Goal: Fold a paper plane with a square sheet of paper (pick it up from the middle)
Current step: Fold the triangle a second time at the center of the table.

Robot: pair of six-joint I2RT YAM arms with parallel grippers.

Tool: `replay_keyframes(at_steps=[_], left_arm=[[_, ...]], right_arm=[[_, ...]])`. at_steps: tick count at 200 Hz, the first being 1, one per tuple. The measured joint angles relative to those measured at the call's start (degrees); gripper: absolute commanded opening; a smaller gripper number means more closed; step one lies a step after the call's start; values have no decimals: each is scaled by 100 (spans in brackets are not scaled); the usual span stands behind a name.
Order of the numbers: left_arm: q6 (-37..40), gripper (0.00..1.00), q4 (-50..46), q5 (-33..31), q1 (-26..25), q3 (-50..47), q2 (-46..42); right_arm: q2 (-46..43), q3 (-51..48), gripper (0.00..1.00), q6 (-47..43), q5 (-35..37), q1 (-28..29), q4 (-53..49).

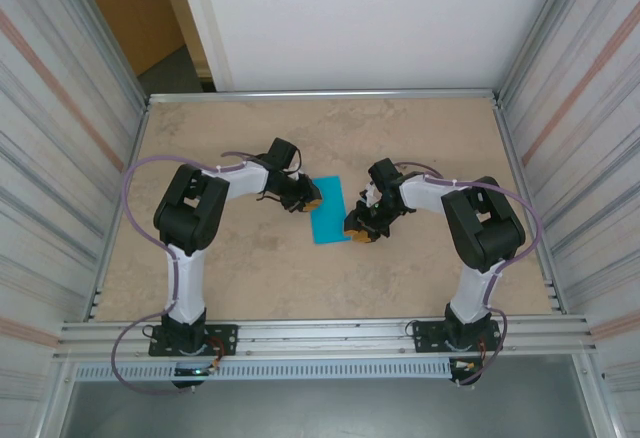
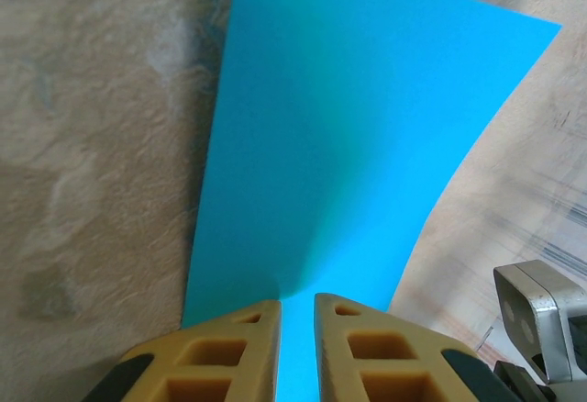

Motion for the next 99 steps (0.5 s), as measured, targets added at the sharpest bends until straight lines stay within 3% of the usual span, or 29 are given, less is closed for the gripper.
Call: replay_keyframes(at_steps=[99], left_arm=[[0,17,-4,-2,2,0,4]], right_arm=[[4,0,30,-50,-105,24,107]])
